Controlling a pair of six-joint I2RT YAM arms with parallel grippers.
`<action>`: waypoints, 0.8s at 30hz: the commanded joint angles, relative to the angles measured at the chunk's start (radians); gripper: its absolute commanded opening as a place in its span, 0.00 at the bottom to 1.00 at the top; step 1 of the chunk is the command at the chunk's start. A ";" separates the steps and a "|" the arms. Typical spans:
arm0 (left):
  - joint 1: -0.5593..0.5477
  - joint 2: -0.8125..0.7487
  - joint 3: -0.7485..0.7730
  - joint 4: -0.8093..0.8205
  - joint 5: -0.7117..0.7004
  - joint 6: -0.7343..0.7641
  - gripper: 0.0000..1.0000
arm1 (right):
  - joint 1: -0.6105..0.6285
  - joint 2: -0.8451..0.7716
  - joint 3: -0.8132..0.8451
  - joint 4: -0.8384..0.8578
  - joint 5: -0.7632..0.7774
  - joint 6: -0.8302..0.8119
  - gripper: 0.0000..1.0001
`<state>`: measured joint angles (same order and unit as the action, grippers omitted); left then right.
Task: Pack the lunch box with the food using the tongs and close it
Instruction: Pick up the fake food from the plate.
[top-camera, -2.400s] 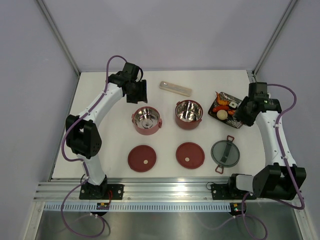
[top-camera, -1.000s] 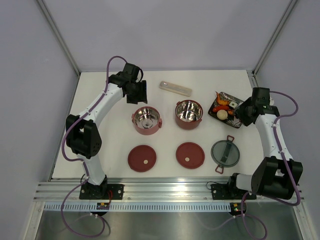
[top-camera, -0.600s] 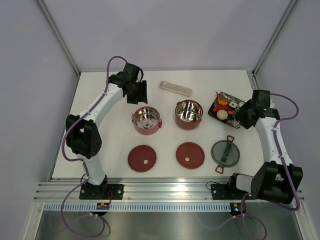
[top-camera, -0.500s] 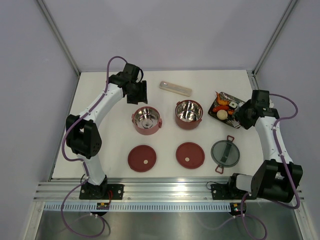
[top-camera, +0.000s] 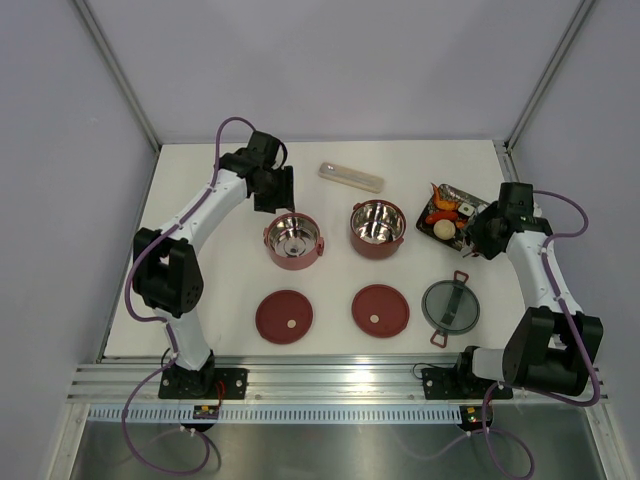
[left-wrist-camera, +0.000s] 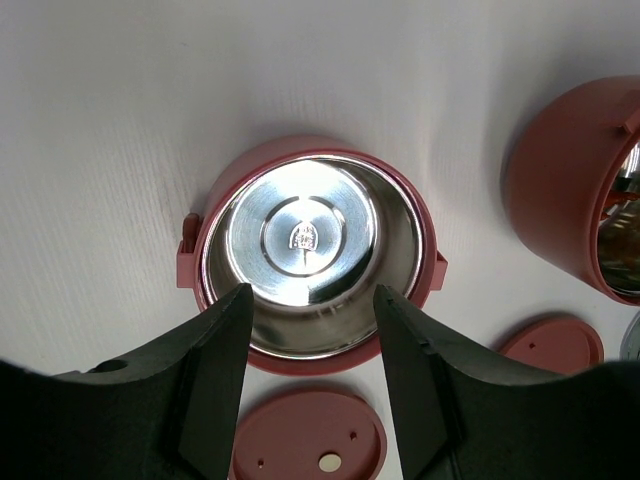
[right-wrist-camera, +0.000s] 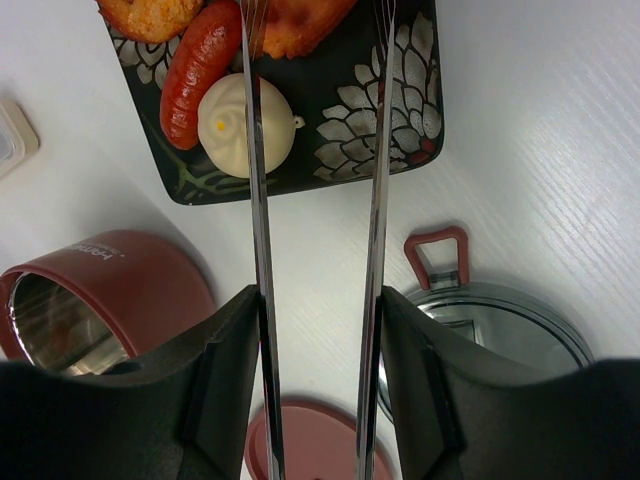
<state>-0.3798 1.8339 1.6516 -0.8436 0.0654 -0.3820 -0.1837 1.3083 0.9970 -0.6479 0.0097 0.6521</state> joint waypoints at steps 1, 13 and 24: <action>-0.010 -0.042 -0.006 0.040 0.022 -0.003 0.55 | -0.003 -0.004 0.002 0.053 -0.005 0.011 0.56; -0.016 -0.033 -0.007 0.043 0.024 -0.006 0.55 | -0.003 -0.034 0.003 0.001 0.039 -0.043 0.41; -0.018 -0.032 -0.010 0.041 0.022 -0.003 0.55 | -0.003 -0.090 0.032 -0.050 0.038 -0.062 0.27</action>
<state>-0.3931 1.8336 1.6424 -0.8356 0.0719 -0.3851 -0.1837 1.2659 0.9943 -0.6758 0.0181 0.6090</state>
